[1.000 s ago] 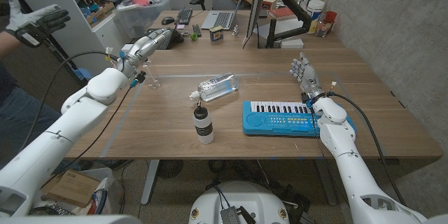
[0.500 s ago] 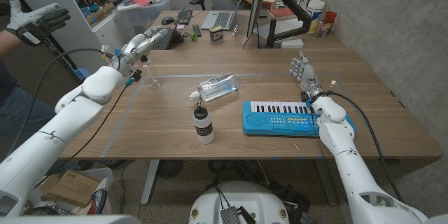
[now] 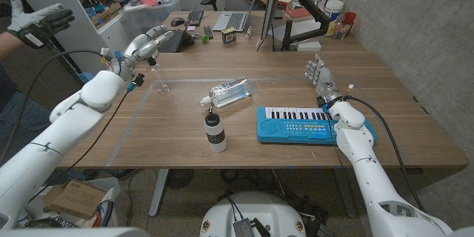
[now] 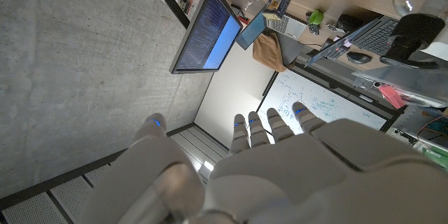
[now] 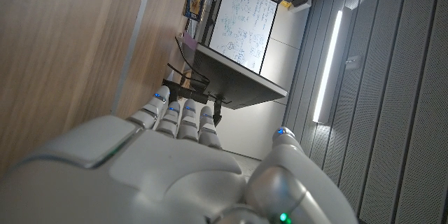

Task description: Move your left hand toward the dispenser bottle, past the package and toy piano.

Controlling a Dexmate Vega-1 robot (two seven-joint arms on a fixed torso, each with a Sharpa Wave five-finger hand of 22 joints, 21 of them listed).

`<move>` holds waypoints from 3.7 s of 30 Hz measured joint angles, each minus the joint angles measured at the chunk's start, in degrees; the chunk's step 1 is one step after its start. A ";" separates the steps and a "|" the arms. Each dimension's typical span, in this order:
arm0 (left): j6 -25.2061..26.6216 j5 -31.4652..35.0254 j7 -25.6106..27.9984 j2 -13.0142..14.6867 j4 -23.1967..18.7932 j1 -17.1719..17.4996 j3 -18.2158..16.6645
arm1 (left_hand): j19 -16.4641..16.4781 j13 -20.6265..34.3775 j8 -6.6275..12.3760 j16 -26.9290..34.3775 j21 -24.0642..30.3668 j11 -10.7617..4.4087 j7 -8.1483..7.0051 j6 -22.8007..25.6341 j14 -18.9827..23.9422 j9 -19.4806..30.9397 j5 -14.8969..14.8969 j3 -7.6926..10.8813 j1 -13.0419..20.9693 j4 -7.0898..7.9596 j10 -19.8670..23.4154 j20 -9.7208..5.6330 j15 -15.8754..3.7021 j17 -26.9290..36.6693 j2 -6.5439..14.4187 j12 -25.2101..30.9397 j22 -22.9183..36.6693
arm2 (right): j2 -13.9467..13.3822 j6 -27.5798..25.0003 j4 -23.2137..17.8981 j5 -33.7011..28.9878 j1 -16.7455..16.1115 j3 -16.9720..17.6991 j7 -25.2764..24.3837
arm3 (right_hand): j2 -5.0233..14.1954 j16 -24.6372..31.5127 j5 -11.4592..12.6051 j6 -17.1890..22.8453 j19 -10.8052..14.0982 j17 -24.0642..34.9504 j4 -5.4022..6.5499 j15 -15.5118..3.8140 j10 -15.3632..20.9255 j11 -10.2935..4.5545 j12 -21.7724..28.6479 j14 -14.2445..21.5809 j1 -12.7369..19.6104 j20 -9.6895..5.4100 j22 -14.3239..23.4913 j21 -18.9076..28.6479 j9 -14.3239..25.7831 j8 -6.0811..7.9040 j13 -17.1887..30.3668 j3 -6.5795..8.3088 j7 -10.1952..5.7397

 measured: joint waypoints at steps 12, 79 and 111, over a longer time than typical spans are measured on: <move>1.08 2.38 1.11 0.37 -1.58 2.06 -2.43 | 0.39 0.00 0.03 0.00 0.00 -0.50 -0.31 0.30 0.83 0.00 0.00 0.34 1.65 -0.82 0.51 -0.24 0.21 0.00 0.74 0.00 0.28 | 0.17 0.00 0.49 -0.25 0.39 -0.18 0.11 | 0.00 0.00 0.00 0.00 -0.01 0.00 -0.17 0.00 0.00 0.00 0.00 0.00 0.00 0.00 0.00 -0.23 0.00 0.00 0.00 -0.17 0.00; 20.36 13.93 0.12 6.36 -7.89 3.58 -6.82 | 3.85 0.54 0.92 0.65 1.27 -4.00 -2.85 3.91 5.32 0.30 0.00 1.83 10.99 -5.30 6.19 -0.26 -1.84 0.29 1.49 1.56 0.80 | 0.18 -0.07 3.41 -0.93 2.56 0.10 1.49 | 0.76 0.00 -0.24 0.00 0.92 0.00 -0.32 0.00 0.00 0.00 0.00 0.00 -0.16 -0.10 0.00 -1.73 0.00 0.00 0.00 -0.79 0.00; 21.72 18.33 -0.75 9.23 -0.75 -8.04 5.58 | 2.60 0.54 0.92 0.65 0.98 -4.28 -3.16 4.21 5.32 0.29 0.00 1.59 11.26 -5.53 5.90 -0.25 -1.83 0.56 1.30 1.11 0.79 | 0.09 -0.35 2.77 -1.00 1.96 0.66 1.01 | 0.76 0.00 -0.23 0.00 1.22 0.00 -0.32 0.22 0.00 0.00 0.00 0.22 -0.16 0.22 -0.01 -2.54 0.00 0.00 0.00 -0.79 0.00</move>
